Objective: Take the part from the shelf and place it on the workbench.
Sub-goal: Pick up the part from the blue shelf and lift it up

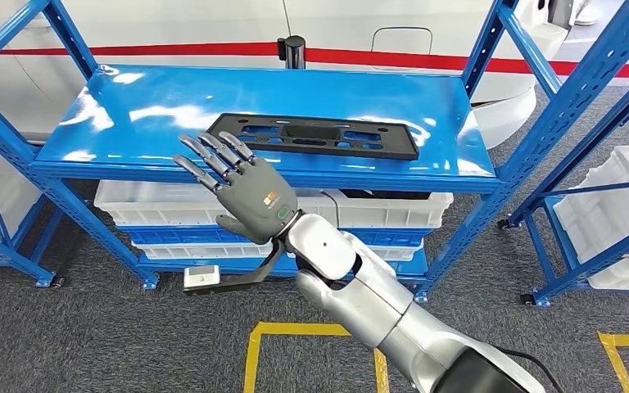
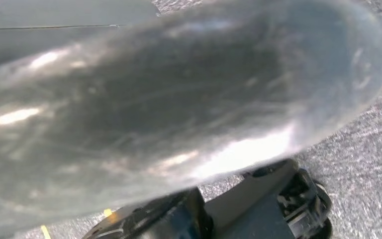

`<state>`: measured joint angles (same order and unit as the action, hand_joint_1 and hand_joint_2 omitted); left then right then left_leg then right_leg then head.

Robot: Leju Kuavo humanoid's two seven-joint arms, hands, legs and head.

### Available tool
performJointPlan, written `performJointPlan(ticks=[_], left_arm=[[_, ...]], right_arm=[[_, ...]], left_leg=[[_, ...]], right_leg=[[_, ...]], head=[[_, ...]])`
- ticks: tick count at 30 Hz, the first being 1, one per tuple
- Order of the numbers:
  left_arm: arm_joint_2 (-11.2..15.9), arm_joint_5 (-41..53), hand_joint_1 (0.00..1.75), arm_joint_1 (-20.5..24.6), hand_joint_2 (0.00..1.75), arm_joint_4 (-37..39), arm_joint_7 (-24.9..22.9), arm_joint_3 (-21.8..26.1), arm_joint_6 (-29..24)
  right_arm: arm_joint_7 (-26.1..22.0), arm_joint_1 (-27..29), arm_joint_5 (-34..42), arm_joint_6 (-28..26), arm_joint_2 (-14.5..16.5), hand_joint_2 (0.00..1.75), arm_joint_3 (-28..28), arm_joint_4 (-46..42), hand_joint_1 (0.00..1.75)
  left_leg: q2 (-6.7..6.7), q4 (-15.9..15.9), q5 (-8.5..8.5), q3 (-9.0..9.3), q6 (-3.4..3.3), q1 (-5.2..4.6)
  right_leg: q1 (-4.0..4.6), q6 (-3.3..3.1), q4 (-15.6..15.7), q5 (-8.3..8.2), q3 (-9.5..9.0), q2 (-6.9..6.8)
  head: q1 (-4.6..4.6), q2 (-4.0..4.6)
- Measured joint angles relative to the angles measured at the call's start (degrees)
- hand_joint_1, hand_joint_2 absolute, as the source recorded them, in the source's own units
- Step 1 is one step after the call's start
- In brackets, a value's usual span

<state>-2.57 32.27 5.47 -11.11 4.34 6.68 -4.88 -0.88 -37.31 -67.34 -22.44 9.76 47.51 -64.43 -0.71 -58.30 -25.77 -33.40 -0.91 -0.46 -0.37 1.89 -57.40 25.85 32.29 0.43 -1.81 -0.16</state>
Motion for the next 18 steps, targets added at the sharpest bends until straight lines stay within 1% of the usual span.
performJointPlan(ticks=[4, 10, 13, 18], left_arm=[[-0.24, 0.88, 0.0, 0.42, 0.0, -0.02, -0.21, -0.01, 1.16], [-0.34, 1.78, 0.0, 0.6, 0.0, -0.02, -0.57, -0.01, 2.0], [-0.33, 1.93, 0.0, 0.62, 0.0, -0.02, -0.86, -0.01, 2.28], [-0.32, 1.95, 0.0, 0.64, 0.0, -0.02, -1.03, 0.01, 2.46]], right_arm=[[6.48, -3.7, -4.84, -1.19, 2.78, 1.75, 1.2, 12.89, 0.0], [13.18, -7.87, -9.26, -2.08, 3.41, 1.75, 0.67, 25.73, 0.0], [14.6, -9.14, -10.28, -2.07, 3.3, 1.75, -0.07, 29.34, 0.0], [14.99, -9.92, -10.51, -1.97, 3.24, 1.75, -0.82, 32.16, 0.0]], left_leg=[[0.02, 0.0, 0.06, 0.01, 0.0, 0.03], [0.02, -0.01, 0.08, -0.01, 0.02, 0.0], [0.01, -0.01, 0.07, -0.01, 0.02, -0.02], [0.01, -0.02, 0.07, -0.01, 0.01, -0.02]], right_leg=[[0.05, -0.01, -0.01, -0.01, 0.0, -0.01], [0.03, 0.0, -0.01, -0.01, 0.0, -0.01], [-0.01, 0.0, -0.01, -0.01, 0.01, -0.01], [-0.01, 0.0, 0.0, -0.01, 0.02, -0.01]], head=[[0.0, 0.01], [0.0, -0.01], [0.0, 0.01], [0.0, -0.01]])
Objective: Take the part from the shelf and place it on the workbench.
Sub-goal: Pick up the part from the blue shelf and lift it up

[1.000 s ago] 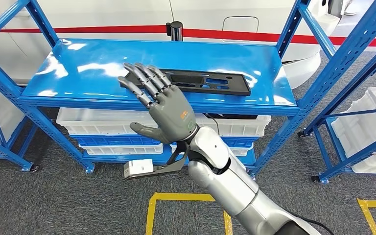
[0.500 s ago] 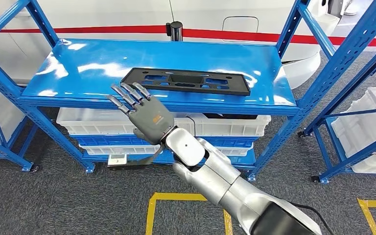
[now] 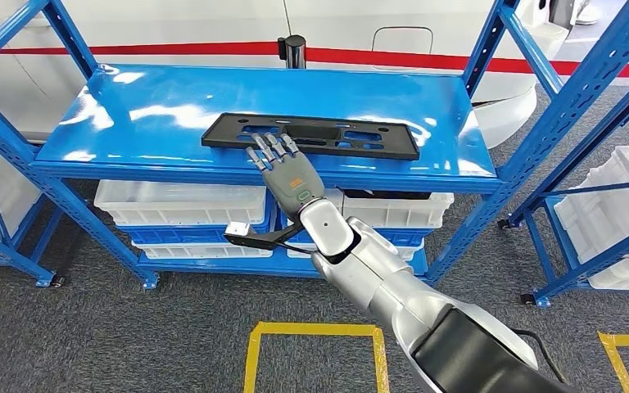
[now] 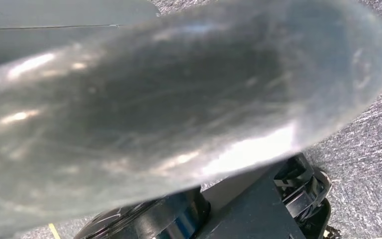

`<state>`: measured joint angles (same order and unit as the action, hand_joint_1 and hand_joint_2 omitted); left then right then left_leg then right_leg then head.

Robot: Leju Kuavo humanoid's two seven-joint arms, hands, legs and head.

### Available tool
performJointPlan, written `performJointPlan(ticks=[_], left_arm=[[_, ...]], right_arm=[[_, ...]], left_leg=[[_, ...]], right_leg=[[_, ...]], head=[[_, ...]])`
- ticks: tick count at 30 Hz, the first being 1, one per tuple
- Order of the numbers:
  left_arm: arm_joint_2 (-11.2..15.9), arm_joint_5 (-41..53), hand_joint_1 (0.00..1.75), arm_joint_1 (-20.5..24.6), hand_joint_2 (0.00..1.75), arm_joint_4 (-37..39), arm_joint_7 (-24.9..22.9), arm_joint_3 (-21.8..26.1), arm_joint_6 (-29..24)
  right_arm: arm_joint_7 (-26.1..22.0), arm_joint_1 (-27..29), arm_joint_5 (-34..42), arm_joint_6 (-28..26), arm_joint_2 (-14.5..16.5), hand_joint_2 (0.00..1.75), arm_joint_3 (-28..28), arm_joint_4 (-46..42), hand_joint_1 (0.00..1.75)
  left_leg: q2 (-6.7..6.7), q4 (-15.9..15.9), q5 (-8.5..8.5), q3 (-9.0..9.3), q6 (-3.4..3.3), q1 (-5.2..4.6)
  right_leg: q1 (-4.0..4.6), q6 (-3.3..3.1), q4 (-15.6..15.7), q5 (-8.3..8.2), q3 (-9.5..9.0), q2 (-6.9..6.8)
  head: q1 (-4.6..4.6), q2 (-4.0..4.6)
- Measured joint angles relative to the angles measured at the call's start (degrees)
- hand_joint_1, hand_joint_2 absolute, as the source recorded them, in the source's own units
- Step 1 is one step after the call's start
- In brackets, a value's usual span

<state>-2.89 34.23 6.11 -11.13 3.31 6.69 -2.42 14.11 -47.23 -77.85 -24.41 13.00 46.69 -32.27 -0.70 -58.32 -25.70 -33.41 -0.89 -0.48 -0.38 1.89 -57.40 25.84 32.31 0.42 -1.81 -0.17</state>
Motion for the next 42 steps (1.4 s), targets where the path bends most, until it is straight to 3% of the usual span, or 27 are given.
performJointPlan(ticks=[16, 42], left_arm=[[0.16, 0.79, 0.0, -0.03, 0.0, 0.01, -0.38, 0.68, 0.78], [0.3, 1.71, 0.0, -0.22, 0.0, 0.02, -0.38, 3.09, 0.82]], right_arm=[[2.1, -0.49, -2.66, -1.2, -0.34, 1.75, -4.5, 1.65, 0.0], [0.67, 0.44, -4.06, -2.64, -0.47, 1.75, -10.45, -1.72, 0.0]], left_leg=[[0.0, 0.0, 0.0, 0.0, 0.0, 0.0], [0.01, -0.08, -0.03, -0.01, -0.05, -0.23]], right_leg=[[0.0, 0.0, 0.0, 0.0, 0.0, 0.0], [-0.26, 0.12, 0.03, -0.07, 0.0, 0.0]], head=[[0.0, 0.01], [0.0, 0.0]])
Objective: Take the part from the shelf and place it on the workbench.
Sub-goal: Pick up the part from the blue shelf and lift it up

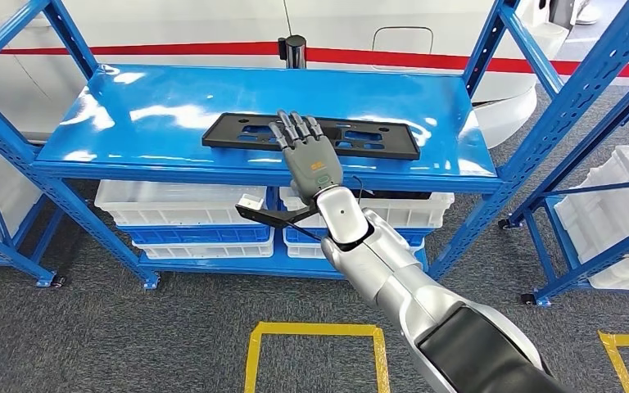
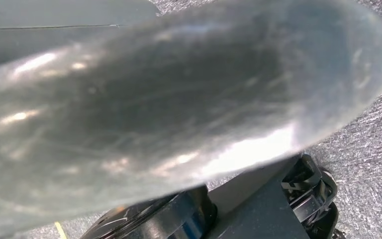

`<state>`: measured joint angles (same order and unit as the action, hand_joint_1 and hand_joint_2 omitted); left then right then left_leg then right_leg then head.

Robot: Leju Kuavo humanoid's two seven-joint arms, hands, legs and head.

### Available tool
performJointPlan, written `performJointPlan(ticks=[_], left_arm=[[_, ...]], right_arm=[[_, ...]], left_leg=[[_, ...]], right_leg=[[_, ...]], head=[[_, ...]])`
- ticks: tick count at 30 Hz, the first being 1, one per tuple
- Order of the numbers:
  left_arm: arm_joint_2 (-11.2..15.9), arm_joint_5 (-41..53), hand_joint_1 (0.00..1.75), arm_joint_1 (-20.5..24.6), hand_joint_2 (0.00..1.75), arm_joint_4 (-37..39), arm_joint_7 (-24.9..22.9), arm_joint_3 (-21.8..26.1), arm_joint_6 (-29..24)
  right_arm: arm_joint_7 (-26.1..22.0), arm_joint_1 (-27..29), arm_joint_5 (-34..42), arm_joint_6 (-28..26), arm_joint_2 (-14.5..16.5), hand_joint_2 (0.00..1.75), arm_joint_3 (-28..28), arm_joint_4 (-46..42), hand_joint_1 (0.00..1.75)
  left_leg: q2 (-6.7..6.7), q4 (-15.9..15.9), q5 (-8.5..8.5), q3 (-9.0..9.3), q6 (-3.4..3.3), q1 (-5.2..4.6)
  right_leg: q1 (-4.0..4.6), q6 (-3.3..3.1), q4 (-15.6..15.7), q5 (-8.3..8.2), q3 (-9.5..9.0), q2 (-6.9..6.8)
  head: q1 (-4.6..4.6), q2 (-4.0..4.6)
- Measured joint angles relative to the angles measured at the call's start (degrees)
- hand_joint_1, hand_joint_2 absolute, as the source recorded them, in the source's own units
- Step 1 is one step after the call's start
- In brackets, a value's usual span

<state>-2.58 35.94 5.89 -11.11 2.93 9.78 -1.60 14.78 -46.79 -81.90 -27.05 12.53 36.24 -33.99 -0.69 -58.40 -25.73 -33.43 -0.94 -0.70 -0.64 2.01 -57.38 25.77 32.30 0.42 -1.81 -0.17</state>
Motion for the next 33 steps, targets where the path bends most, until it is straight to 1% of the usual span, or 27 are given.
performJointPlan(ticks=[3, 6, 8, 9, 10, 11, 12, 13, 14, 15, 16, 17, 18, 19, 20, 22, 24, 25, 26, 27, 28, 29, 30, 31, 32, 33], left_arm=[[0.03, 0.02, 0.0, 0.0, 0.0, -0.01, 0.0, 0.01, 0.0], [0.08, 0.07, 0.0, 0.01, 0.0, -0.01, 0.01, 0.01, 0.0], [0.1, 0.08, 0.0, 0.03, 0.0, -0.03, 0.02, 0.01, 0.0], [0.12, 0.09, 0.0, 0.06, 0.0, -0.05, 0.03, 0.01, -0.01], [0.12, 0.09, 0.0, 0.09, 0.0, -0.07, 0.07, 0.01, -0.02], [0.12, 0.1, 0.0, 0.11, 0.0, -0.08, 0.12, 0.01, -0.03], [0.12, 0.11, 0.0, 0.12, 0.0, -0.08, 0.16, 0.01, -0.04], [0.11, 0.14, 0.0, 0.11, 0.0, -0.08, 0.2, 0.02, -0.05], [0.11, 0.16, 0.0, 0.09, 0.0, -0.08, 0.22, 0.02, -0.06], [0.11, 0.17, 0.0, 0.07, 0.0, -0.08, 0.22, 0.02, -0.07], [0.11, 0.19, 0.0, 0.07, 0.0, -0.08, 0.22, 0.02, -0.07], [0.1, 0.19, 0.0, 0.06, 0.0, -0.08, 0.23, 0.02, -0.07], [0.12, 0.19, 0.0, 0.07, 0.0, -0.08, 0.24, 0.03, -0.07], [0.13, 0.19, 0.0, 0.09, 0.0, -0.08, 0.25, 0.03, -0.07], [0.15, 0.19, 0.0, 0.09, 0.0, -0.08, 0.25, 0.03, -0.07], [0.16, 0.19, 0.0, 0.07, 0.0, -0.08, 0.26, 0.03, -0.07], [0.18, 0.19, 0.0, 0.07, 0.0, -0.14, 0.28, 0.03, -0.09], [0.19, 0.19, 0.0, 0.09, 0.0, -0.16, 0.29, 0.03, -0.1], [0.19, 0.19, 0.0, 0.08, 0.0, -0.19, 0.3, 0.03, -0.11], [0.19, 0.19, 0.0, 0.06, 0.0, -0.19, 0.31, 0.03, -0.11], [0.18, 0.2, 0.0, 0.03, 0.0, -0.19, 0.31, 0.02, -0.11], [0.18, 0.21, 0.0, -0.03, 0.0, -0.19, 0.31, 0.02, -0.11], [0.19, 0.23, 0.0, -0.11, 0.0, -0.19, 0.31, 0.01, -0.11], [0.2, 0.25, 0.0, -0.19, 0.0, -0.19, 0.31, 0.02, -0.11], [0.22, 0.25, 0.0, -0.25, 0.0, -0.19, 0.31, 0.02, -0.11], [0.26, 0.26, 0.0, -0.29, 0.0, -0.19, 0.31, 0.03, -0.11]], right_arm=[[-0.09, 0.13, -0.02, 0.14, 0.0, 1.75, -0.03, 0.0, 0.0], [-0.11, 0.13, -0.03, 0.38, 0.02, 1.75, -0.05, 0.0, 0.0], [-0.11, 0.1, -0.04, 0.44, 0.06, 1.75, -0.07, -0.09, 0.0], [-0.12, 0.07, -0.04, 0.45, 0.07, 1.75, -0.08, -0.15, 0.0], [-0.14, 0.05, -0.05, 0.48, 0.07, 1.75, -0.09, -0.2, 0.0], [-0.17, 0.11, -0.05, 0.52, 0.01, 1.75, -0.09, -0.22, 0.0], [-0.22, 0.27, -0.06, 0.55, -0.06, 1.75, -0.09, -0.22, 0.0], [-0.26, 0.54, -0.06, 0.57, -0.15, 1.75, -0.09, -0.22, 0.0], [-0.28, 0.85, -0.06, 0.58, -0.26, 1.75, -0.09, -0.22, 0.0], [-0.29, 1.1, -0.06, 0.58, -0.34, 1.75, -0.09, -0.22, 0.0], [-0.29, 1.25, -0.06, 0.58, -0.4, 1.75, -0.09, -0.22, 0.0], [-0.3, 1.32, -0.07, 0.58, -0.42, 1.75, -0.09, -0.22, 0.0], [-0.3, 1.32, -0.08, 0.58, -0.42, 1.75, -0.09, -0.22, 0.0], [-0.32, 1.32, -0.1, 0.58, -0.38, 1.75, -0.09, -0.22, 0.0], [-0.35, 1.35, -0.11, 0.58, -0.37, 1.75, -0.09, -0.22, 0.0], [-0.39, 1.39, -0.12, 0.58, -0.38, 1.75, -0.09, -0.22, 0.0], [-0.4, 1.36, -0.12, 0.58, -0.33, 1.75, -0.09, -0.26, 0.0], [-0.4, 1.32, -0.12, 0.58, -0.24, 1.75, -0.09, -0.28, 0.0], [-0.4, 1.33, -0.12, 0.58, -0.14, 1.75, -0.09, -0.31, 0.0], [-0.4, 1.35, -0.12, 0.58, -0.08, 1.75, -0.09, -0.31, 0.0], [-0.4, 1.39, -0.12, 0.58, -0.04, 1.75, -0.09, -0.31, 0.0], [-0.4, 1.47, -0.12, 0.58, -0.03, 1.75, -0.09, -0.3, 0.0], [-0.4, 1.54, -0.12, 0.58, -0.03, 1.75, -0.09, -0.3, 0.0], [-0.4, 1.61, -0.12, 0.58, -0.03, 1.75, -0.09, -0.3, 0.0], [-0.4, 1.66, -0.12, 0.58, -0.03, 1.75, -0.09, -0.3, 0.0], [-0.4, 1.68, -0.12, 0.58, -0.01, 1.75, -0.09, -0.3, 0.0]], left_leg=[[0.0, -0.06, -0.04, -0.02, -0.08, -0.2], [0.01, -0.15, -0.1, -0.08, -0.33, -0.41], [-0.05, 0.24, 0.06, 0.06, -0.7, -0.15], [-0.11, 0.5, 0.19, 0.15, -0.95, 0.1], [-0.17, 0.75, 0.33, 0.24, -1.17, 0.38], [-0.23, 0.86, 0.4, 0.27, -1.3, 0.56], [-0.24, 0.86, 0.4, 0.22, -1.37, 0.64], [-0.23, 0.85, 0.38, 0.19, -1.37, 0.71], [-0.2, 0.83, 0.33, 0.2, -1.32, 0.78], [-0.17, 0.81, 0.26, 0.25, -1.21, 0.88], [-0.13, 0.79, 0.15, 0.36, -1.05, 1.0], [-0.1, 0.76, -0.02, 0.53, -0.78, 1.12], [-0.09, 0.73, -0.22, 0.66, -0.45, 1.1], [-0.11, 0.68, -0.39, 0.73, -0.09, 1.05], [-0.12, 0.69, -0.5, 0.73, 0.27, 0.97], [-0.23, 0.84, -0.56, 0.74, 0.95, 0.99], [-0.15, 0.21, -1.13, 0.59, 1.63, 1.26], [-0.02, -1.51, -2.05, -0.1, 1.9, 1.34], [0.17, -4.47, -3.44, -1.5, 2.12, 1.42], [0.32, -8.13, -4.98, -3.32, 2.25, 1.42], [0.39, -11.71, -6.37, -5.21, 2.37, 1.43], [0.43, -14.82, -7.27, -7.06, 2.46, 1.45], [0.48, -16.54, -7.28, -8.36, 2.51, 1.47], [0.52, -16.69, -6.38, -8.97, 2.52, 1.51], [0.56, -15.02, -4.48, -8.77, 2.51, 1.6], [0.58, -11.42, -1.85, -7.54, 2.5, 1.73]], right_leg=[[-0.15, 0.1, 0.01, -0.05, 0.0, 0.0], [-0.33, 0.25, 0.11, -0.12, 0.0, 0.0], [-0.28, 0.52, -0.01, -0.03, 0.18, 0.01], [-0.23, 0.59, -0.86, 0.41, 0.73, 0.0], [-0.18, 0.56, -2.84, 1.27, 1.84, 0.0], [-0.2, 0.42, -6.05, 2.51, 3.6, -0.01], [-0.2, 0.27, -10.11, 3.94, 5.79, -0.02], [-0.23, 0.26, -13.96, 5.02, 7.96, -0.02], [-0.28, 0.46, -16.37, 5.37, 9.53, -0.02], [-0.34, 0.87, -16.56, 4.8, 10.06, -0.04], [-0.43, 1.44, -14.19, 3.28, 9.33, -0.11], [-0.54, 2.02, -9.96, 1.21, 7.61, -0.33], [-0.53, 2.31, -5.78, -0.47, 5.72, -0.61], [-0.49, 2.22, -2.47, -1.71, 4.2, -0.73], [-0.38, 1.81, -0.69, -2.24, 3.35, -0.79], [-0.09, 0.61, -0.28, -2.2, 3.2, -0.46], [-0.43, -0.38, -0.15, -2.08, 2.89, -0.23], [-0.67, -0.85, -0.03, -1.96, 2.57, -0.14], [-0.84, -1.31, 0.03, -1.79, 2.21, -0.07], [-0.79, -1.66, 0.03, -1.59, 1.95, -0.05], [-0.73, -1.88, 0.03, -1.43, 1.74, -0.03], [-0.67, -2.04, 0.03, -1.3, 1.55, 0.02], [-0.64, -2.11, 0.02, -1.16, 1.35, 0.13], [-0.63, -2.11, 0.02, -0.98, 1.09, 0.28], [-0.66, -2.04, 0.0, -0.72, 0.71, 0.46], [-0.71, -1.85, -0.01, -0.39, 0.27, 0.62]], head=[[0.0, 0.0], [0.0, 0.0], [0.0, 0.02], [0.03, 0.01], [0.06, 0.0], [0.08, 0.0], [0.1, 0.0], [0.09, 0.0], [0.09, 0.0], [0.09, 0.0], [0.09, -0.01], [0.09, 0.0], [0.09, 0.0], [0.07, 0.0], [0.05, 0.01], [0.03, 0.0], [0.01, 0.0], [-0.04, 0.0], [-0.07, 0.01], [-0.1, 0.0], [-0.09, 0.0], [-0.08, 0.0], [-0.08, 0.0], [-0.08, 0.0], [-0.08, 0.0], [-0.08, -0.01]])
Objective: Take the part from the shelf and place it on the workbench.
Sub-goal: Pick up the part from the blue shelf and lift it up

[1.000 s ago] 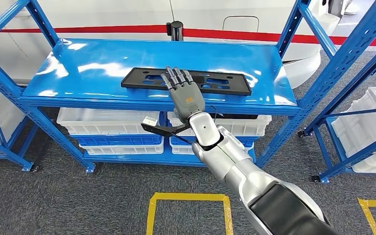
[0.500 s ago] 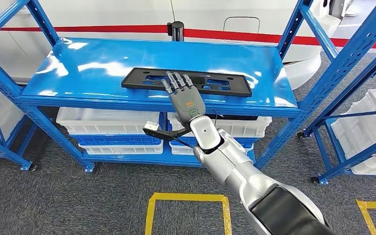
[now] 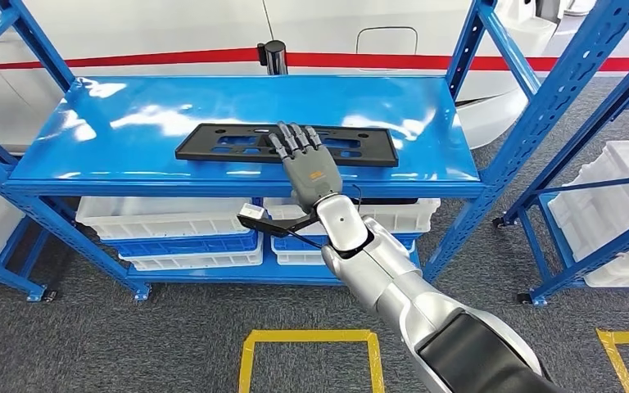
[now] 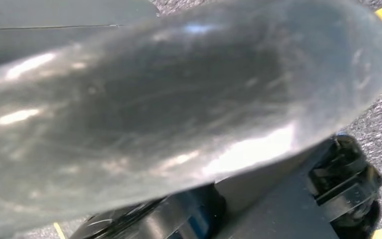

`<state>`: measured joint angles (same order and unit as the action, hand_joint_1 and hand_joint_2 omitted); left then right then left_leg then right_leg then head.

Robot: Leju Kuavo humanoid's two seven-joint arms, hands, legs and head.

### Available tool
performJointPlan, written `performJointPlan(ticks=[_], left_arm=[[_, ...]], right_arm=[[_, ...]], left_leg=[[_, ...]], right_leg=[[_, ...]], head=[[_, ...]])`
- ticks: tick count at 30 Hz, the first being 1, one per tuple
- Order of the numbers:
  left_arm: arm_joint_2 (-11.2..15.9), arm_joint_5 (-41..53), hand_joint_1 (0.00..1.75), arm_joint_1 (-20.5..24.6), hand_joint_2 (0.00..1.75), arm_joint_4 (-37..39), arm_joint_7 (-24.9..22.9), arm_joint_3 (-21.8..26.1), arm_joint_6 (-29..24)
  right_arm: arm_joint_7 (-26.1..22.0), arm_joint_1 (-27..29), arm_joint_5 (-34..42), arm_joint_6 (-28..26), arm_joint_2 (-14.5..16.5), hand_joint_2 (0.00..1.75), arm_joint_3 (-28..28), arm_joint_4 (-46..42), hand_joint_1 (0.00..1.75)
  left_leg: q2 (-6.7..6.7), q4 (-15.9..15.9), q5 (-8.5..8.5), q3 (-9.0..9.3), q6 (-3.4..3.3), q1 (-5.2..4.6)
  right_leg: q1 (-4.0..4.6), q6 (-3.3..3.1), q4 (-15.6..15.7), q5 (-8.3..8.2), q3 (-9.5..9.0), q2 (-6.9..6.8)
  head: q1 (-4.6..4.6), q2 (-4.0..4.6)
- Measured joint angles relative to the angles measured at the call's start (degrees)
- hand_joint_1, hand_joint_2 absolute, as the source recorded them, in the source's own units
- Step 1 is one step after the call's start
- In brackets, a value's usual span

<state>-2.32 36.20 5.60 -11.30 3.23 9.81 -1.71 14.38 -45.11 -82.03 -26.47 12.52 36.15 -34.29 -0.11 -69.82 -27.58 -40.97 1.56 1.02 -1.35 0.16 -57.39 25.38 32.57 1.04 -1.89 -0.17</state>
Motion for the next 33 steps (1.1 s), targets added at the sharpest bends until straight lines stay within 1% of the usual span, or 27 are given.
performJointPlan(ticks=[1, 2, 3, 6, 8, 9, 11, 12, 13, 14, 15, 16, 17, 18, 19, 20, 22, 23, 24, 25, 27, 28, 29, 30, 31, 32, 33], left_arm=[[0.02, 0.0, 0.0, -0.03, 0.0, 0.01, 0.0, 0.01, 0.0], [0.02, 0.0, 0.0, -0.04, 0.0, 0.01, 0.0, 0.01, 0.0], [0.01, 0.0, 0.0, -0.01, 0.0, 0.01, 0.0, 0.01, 0.0], [-0.03, 0.06, 0.0, 0.11, 0.0, -0.01, -0.03, 0.01, 0.01], [-0.02, 0.21, 0.0, 0.11, 0.0, -0.09, -0.01, 0.01, -0.01], [0.0, 0.29, 0.0, 0.13, 0.0, -0.14, 0.02, 0.01, -0.02], [0.03, 0.38, 0.0, 0.13, 0.0, -0.19, 0.06, 0.02, -0.04], [0.03, 0.42, 0.0, 0.11, 0.0, -0.2, 0.07, 0.03, -0.04], [0.03, 0.46, 0.0, 0.07, 0.0, -0.2, 0.07, 0.03, -0.04], [0.03, 0.53, 0.0, 0.04, 0.0, -0.2, 0.07, 0.03, -0.05], [0.03, 0.61, 0.0, 0.03, 0.0, -0.2, 0.07, 0.03, -0.05], [0.01, 0.71, 0.0, 0.03, 0.0, -0.21, 0.07, 0.03, -0.07], [-0.02, 0.79, 0.0, 0.06, 0.0, -0.21, 0.05, 0.03, -0.08], [-0.05, 0.85, 0.0, 0.1, 0.0, -0.22, 0.04, 0.03, -0.1], [-0.08, 0.89, 0.0, 0.13, 0.0, -0.22, 0.03, 0.05, -0.13], [-0.08, 0.9, 0.0, 0.15, 0.0, -0.22, 0.02, 0.09, -0.15], [-0.05, 0.95, 0.0, 0.16, 0.0, -0.27, 0.01, 0.2, -0.25], [-0.03, 0.99, 0.0, 0.17, 0.0, -0.31, 0.01, 0.25, -0.3], [-0.01, 1.02, 0.0, 0.17, 0.0, -0.34, 0.02, 0.28, -0.33], [-0.01, 1.05, 0.0, 0.15, 0.0, -0.35, 0.02, 0.3, -0.34], [-0.04, 1.14, 0.0, 0.04, 0.0, -0.35, 0.02, 0.32, -0.33], [-0.04, 1.19, 0.0, -0.05, 0.0, -0.35, 0.02, 0.33, -0.33], [-0.02, 1.24, 0.0, -0.14, 0.0, -0.35, 0.02, 0.33, -0.32], [0.03, 1.24, 0.0, -0.21, 0.0, -0.35, 0.02, 0.35, -0.32], [0.08, 1.25, 0.0, -0.24, 0.0, -0.34, 0.02, 0.37, -0.32], [0.1, 1.25, 0.0, -0.25, 0.0, -0.32, 0.02, 0.38, -0.32], [0.1, 1.26, 0.0, -0.22, 0.0, -0.31, 0.02, 0.4, -0.32]], right_arm=[[0.0, 0.0, 0.0, 0.01, 0.02, 1.75, 0.0, 0.0, 0.0], [0.0, -0.06, 0.0, 0.02, 0.05, 1.75, 0.0, 0.01, 0.0], [0.0, -0.11, 0.0, 0.04, 0.09, 1.75, 0.0, 0.01, 0.0], [-0.02, -0.2, -0.04, 0.06, 0.18, 1.75, 0.0, 0.01, 0.0], [-0.02, -0.27, -0.08, 0.04, 0.2, 1.75, -0.01, 0.0, 0.0], [-0.02, -0.3, -0.09, 0.03, 0.2, 1.75, -0.01, 0.0, 0.0], [-0.03, -0.15, -0.09, 0.02, 0.15, 1.75, 0.0, 0.05, 0.0], [-0.03, 0.05, -0.09, 0.02, 0.1, 1.75, 0.0, 0.09, 0.0], [-0.04, 0.27, -0.1, 0.02, 0.05, 1.75, 0.0, 0.13, 0.0], [-0.04, 0.45, -0.14, 0.02, 0.01, 1.75, 0.0, 0.16, 0.0], [-0.04, 0.54, -0.22, 0.03, -0.01, 1.75, 0.0, 0.17, 0.0], [-0.04, 0.53, -0.32, 0.04, -0.01, 1.75, 0.0, 0.17, 0.0], [-0.04, 0.44, -0.4, 0.05, 0.01, 1.75, 0.0, 0.17, 0.0], [-0.04, 0.35, -0.46, 0.08, 0.03, 1.75, 0.0, 0.18, 0.0], [-0.03, 0.29, -0.49, 0.1, 0.04, 1.75, 0.0, 0.19, 0.0], [-0.02, 0.26, -0.51, 0.11, 0.03, 1.75, -0.01, 0.19, 0.0], [0.11, 0.25, -0.65, 0.14, 0.04, 1.75, -0.02, 0.17, 0.0], [0.26, 0.19, -0.75, 0.14, 0.05, 1.75, -0.02, 0.17, 0.0], [0.42, 0.14, -0.89, 0.15, 0.08, 1.75, -0.02, 0.18, 0.0], [0.55, 0.11, -1.01, 0.17, 0.07, 1.75, -0.02, 0.22, 0.0], [0.72, 0.22, -1.14, 0.19, 0.01, 1.75, -0.02, 0.35, 0.0], [0.78, 0.34, -1.17, 0.2, -0.04, 1.75, -0.02, 0.44, 0.0], [0.84, 0.47, -1.21, 0.2, -0.07, 1.75, -0.02, 0.51, 0.0], [0.9, 0.55, -1.23, 0.2, -0.08, 1.75, -0.02, 0.56, 0.0], [0.94, 0.56, -1.25, 0.2, -0.09, 1.75, -0.02, 0.6, 0.0], [0.97, 0.5, -1.26, 0.2, -0.09, 1.75, -0.02, 0.62, 0.0], [0.99, 0.41, -1.27, 0.2, -0.09, 1.75, -0.02, 0.64, 0.0]], left_leg=[[0.04, 4.16, 2.34, 1.72, 0.04, 0.15], [0.14, 7.85, 3.87, 3.31, 0.03, 0.22], [0.23, 10.09, 4.51, 4.29, -0.03, 0.23], [0.34, 11.21, 4.12, 4.63, -0.91, -0.06], [0.34, 11.39, 4.01, 4.78, -1.72, -0.02], [0.33, 11.46, 3.94, 4.87, -2.05, 0.04], [0.35, 11.45, 3.67, 4.95, -2.55, -0.1], [0.37, 11.43, 3.51, 5.05, -2.72, -0.2], [0.39, 11.42, 3.33, 5.22, -2.82, -0.29], [0.42, 11.42, 3.11, 5.5, -2.87, -0.37], [0.44, 11.42, 2.85, 5.88, -2.85, -0.43], [0.46, 11.44, 2.56, 6.28, -2.77, -0.46], [0.48, 11.41, 2.23, 6.63, -2.58, -0.61], [0.5, 11.41, 1.92, 6.86, -2.35, -0.69], [0.5, 11.42, 1.68, 6.99, -2.1, -0.74], [0.48, 11.48, 1.5, 7.08, -1.81, -0.76], [0.39, 11.37, 1.11, 7.24, -1.25, -0.61], [0.35, 10.42, 0.56, 6.93, -0.93, -0.56], [0.33, 8.24, -0.46, 5.99, -0.6, -0.5], [0.33, 4.89, -1.83, 4.32, -0.32, -0.38], [0.31, -2.7, -4.38, 0.01, 0.2, -0.2], [0.31, -4.51, -4.28, -1.46, 0.38, -0.1], [0.3, -4.21, -3.09, -1.92, 0.5, 0.02], [0.29, -1.61, -0.84, -1.18, 0.58, 0.16], [0.28, 2.56, 1.86, 0.4, 0.65, 0.34], [0.31, 6.32, 3.59, 2.12, 0.72, 0.38], [0.35, 9.26, 4.6, 3.58, 0.56, 0.37]], right_leg=[[0.03, 0.26, -0.02, 0.36, -0.4, 0.12], [0.19, 0.58, -0.14, 0.72, -0.64, 0.25], [0.36, 0.87, -0.17, 0.96, -0.69, 0.35], [0.49, 1.5, 0.12, 1.21, -0.46, 0.45], [0.36, 1.78, -1.59, 2.07, 0.61, 0.07], [0.36, 1.73, -4.23, 3.06, 2.16, -0.15], [0.42, 1.39, -12.33, 5.51, 7.04, -0.41], [0.46, 1.37, -15.81, 6.18, 9.45, -0.41], [0.5, 1.54, -17.41, 5.98, 10.98, -0.41], [0.56, 1.86, -16.64, 4.81, 11.32, -0.42], [0.65, 2.2, -13.51, 2.85, 10.38, -0.45], [0.82, 2.38, -8.99, 0.57, 8.6, -0.57], [1.07, 2.23, -4.89, -1.29, 6.74, -0.71], [1.31, 1.9, -1.93, -2.49, 5.36, -0.81], [1.57, 1.43, -0.4, -3.0, 4.59, -0.9], [1.76, 0.96, -0.19, -2.96, 4.39, -0.87], [1.57, 0.29, 0.16, -2.87, 3.92, -0.74], [1.34, -0.06, 0.38, -2.78, 3.47, -0.7], [1.08, -0.41, 0.6, -2.67, 2.95, -0.66], [0.98, -0.73, 0.66, -2.45, 2.52, -0.65], [0.97, -1.16, 0.65, -1.97, 1.89, -0.62], [0.97, -1.18, 0.63, -1.68, 1.54, -0.55], [0.92, -1.09, 0.61, -1.37, 1.14, -0.44], [0.85, -0.87, 0.57, -0.99, 0.64, -0.32], [0.78, -0.62, 0.49, -0.56, 0.13, -0.2], [0.9, -0.29, 0.36, -0.16, -0.2, -0.11], [1.02, 0.05, 0.21, 0.19, -0.36, -0.03]], head=[[0.01, 0.01], [-0.01, 0.01], [0.01, 0.01], [-0.02, 0.01], [0.04, 0.01], [0.08, 0.01], [0.15, 0.0], [0.15, 0.01], [0.15, 0.01], [0.15, 0.01], [0.15, 0.02], [0.17, 0.02], [0.13, 0.01], [0.13, 0.02], [0.09, 0.02], [0.07, 0.01], [0.07, 0.0], [0.03, 0.0], [-0.03, 0.0], [-0.06, 0.01], [-0.06, 0.01], [-0.06, 0.01], [-0.07, 0.02], [-0.07, 0.02], [-0.07, 0.01], [-0.09, 0.01], [-0.12, 0.01]])
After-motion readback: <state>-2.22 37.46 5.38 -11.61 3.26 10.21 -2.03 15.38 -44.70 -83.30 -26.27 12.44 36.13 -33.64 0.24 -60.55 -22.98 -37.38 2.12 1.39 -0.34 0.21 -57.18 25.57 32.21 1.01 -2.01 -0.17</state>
